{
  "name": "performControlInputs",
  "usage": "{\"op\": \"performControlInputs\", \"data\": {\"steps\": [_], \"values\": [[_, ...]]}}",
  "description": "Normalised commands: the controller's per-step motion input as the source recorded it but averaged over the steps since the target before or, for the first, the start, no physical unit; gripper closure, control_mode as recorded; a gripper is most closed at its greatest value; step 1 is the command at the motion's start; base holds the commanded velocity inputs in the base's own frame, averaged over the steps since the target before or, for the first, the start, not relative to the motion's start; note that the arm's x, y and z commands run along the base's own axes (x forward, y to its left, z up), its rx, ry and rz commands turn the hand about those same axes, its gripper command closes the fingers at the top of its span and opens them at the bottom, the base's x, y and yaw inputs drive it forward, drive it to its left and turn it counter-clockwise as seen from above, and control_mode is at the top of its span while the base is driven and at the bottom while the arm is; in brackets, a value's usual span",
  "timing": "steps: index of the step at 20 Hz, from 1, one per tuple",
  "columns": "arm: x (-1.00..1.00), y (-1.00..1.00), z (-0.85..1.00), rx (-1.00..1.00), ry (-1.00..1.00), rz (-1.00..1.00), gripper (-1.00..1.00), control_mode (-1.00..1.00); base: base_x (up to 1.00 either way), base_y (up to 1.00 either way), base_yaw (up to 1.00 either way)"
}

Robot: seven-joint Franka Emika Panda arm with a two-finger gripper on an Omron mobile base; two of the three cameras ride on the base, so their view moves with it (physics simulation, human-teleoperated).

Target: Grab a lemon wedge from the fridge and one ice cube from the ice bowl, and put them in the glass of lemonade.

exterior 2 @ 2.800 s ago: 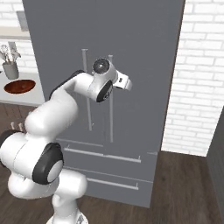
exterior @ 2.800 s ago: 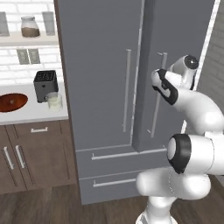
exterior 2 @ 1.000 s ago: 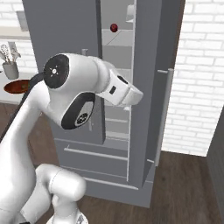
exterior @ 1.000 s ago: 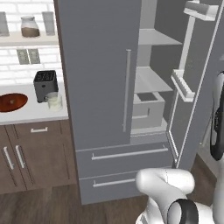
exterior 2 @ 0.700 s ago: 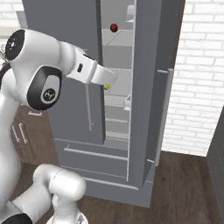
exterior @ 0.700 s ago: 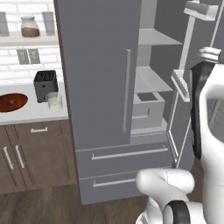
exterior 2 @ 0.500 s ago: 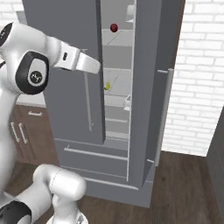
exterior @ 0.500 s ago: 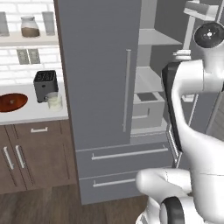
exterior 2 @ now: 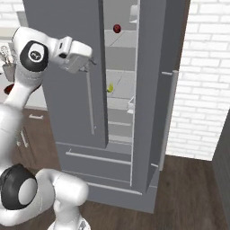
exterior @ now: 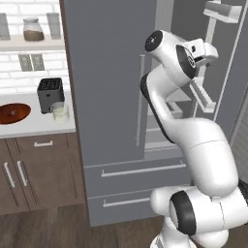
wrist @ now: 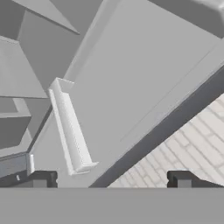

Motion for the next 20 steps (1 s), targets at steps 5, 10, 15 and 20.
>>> {"op": "performControlInputs", "data": {"steps": [5,10,15,20], "values": [[0.32,-0.52,-0.04,-0.02,0.01,-0.01,-1.0,-1.0,0.0,0.0,0.0],[0.86,-0.47,-0.31,0.0,0.05,0.0,-1.0,-1.0,0.0,0.0,0.0],[0.76,-0.81,-0.33,0.0,0.11,0.0,-1.0,-1.0,0.0,0.0,0.0],[0.11,-1.0,-0.01,0.0,0.08,-0.01,-1.0,-1.0,0.0,0.0,0.0]]}}
